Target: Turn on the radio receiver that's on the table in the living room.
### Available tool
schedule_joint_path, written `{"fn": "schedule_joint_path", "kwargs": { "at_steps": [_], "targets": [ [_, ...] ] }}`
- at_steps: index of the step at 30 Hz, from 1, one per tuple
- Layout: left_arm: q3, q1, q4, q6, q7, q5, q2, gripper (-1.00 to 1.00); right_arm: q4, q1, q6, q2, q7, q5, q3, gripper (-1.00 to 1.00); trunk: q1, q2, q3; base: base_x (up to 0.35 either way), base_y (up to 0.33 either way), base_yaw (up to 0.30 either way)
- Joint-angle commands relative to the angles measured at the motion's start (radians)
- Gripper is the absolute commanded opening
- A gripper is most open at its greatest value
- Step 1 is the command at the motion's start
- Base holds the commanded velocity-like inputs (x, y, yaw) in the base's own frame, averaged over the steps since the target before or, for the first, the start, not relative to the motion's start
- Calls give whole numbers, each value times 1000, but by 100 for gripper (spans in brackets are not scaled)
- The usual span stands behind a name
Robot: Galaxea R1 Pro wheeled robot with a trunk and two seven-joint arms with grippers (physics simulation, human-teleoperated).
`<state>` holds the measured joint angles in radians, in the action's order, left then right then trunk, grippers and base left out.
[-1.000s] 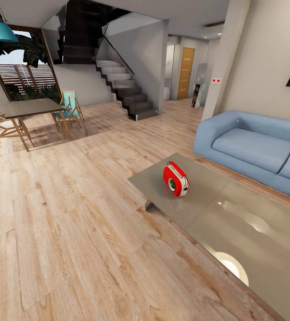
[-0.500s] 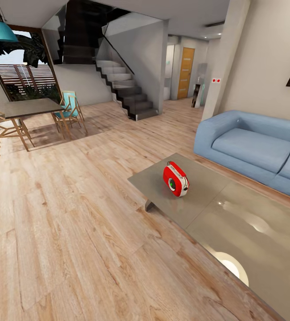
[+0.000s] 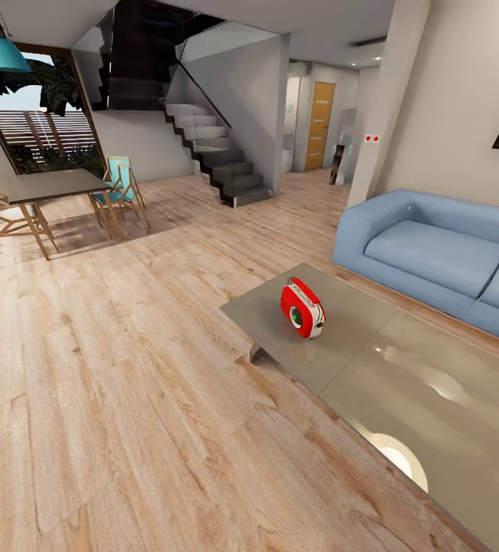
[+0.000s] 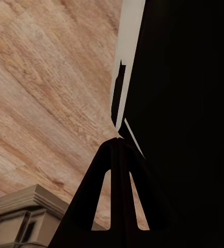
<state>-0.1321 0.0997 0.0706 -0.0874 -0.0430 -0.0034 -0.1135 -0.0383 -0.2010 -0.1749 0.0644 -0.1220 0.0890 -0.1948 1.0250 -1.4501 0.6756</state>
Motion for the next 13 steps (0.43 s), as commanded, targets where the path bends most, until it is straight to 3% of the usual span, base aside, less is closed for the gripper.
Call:
{"fn": "schedule_joint_path", "kwargs": {
  "at_steps": [1,13],
  "targets": [
    [0,0,0,0,0,0,0,-100,0,0,0,0,0,0,0,100,0,0,0,0,0,0],
    [0,0,0,0,0,0,0,-100,0,0,0,0,0,0,0,100,0,0,0,0,0,0]
  ]
}}
